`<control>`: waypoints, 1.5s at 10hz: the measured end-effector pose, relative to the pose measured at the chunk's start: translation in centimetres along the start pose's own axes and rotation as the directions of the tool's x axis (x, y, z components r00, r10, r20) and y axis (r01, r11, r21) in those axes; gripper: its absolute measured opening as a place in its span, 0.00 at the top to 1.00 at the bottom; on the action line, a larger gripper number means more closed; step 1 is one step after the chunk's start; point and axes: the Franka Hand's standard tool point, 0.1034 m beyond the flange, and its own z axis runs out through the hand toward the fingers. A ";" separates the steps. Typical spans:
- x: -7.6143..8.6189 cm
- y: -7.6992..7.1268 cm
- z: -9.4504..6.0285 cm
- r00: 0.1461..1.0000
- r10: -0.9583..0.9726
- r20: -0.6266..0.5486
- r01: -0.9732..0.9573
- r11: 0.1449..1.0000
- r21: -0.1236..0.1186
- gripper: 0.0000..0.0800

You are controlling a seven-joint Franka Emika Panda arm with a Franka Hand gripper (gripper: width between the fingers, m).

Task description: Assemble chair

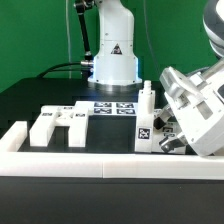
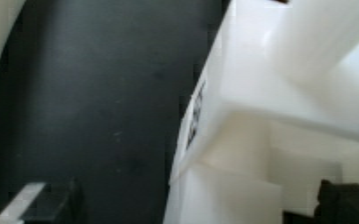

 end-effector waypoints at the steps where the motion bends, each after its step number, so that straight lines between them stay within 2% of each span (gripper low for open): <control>1: 0.0 0.0 -0.1 1.000 0.001 -0.002 -0.001 1.000 -0.002 0.19; 4: 0.4 0.2 -2.4 1.000 -0.001 0.002 0.001 1.000 -0.013 0.19; 8: 0.4 0.7 -2.5 1.000 0.001 -0.015 -0.002 1.000 -0.026 0.19; 10: 0.2 1.8 -3.6 0.995 0.015 -0.104 -0.021 0.998 -0.056 0.19; 12: -0.5 2.6 -3.9 0.979 0.032 -0.200 -0.046 0.997 -0.065 0.19; 14: -1.9 3.2 -4.3 0.960 0.052 -0.276 -0.074 0.995 -0.071 0.19; 15: -2.5 3.6 -4.4 0.944 0.026 -0.330 -0.056 0.995 -0.083 0.19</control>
Offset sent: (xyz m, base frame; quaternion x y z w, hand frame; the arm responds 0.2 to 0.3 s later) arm 0.0040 0.0251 0.0149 0.0113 -0.0009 0.0217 0.9997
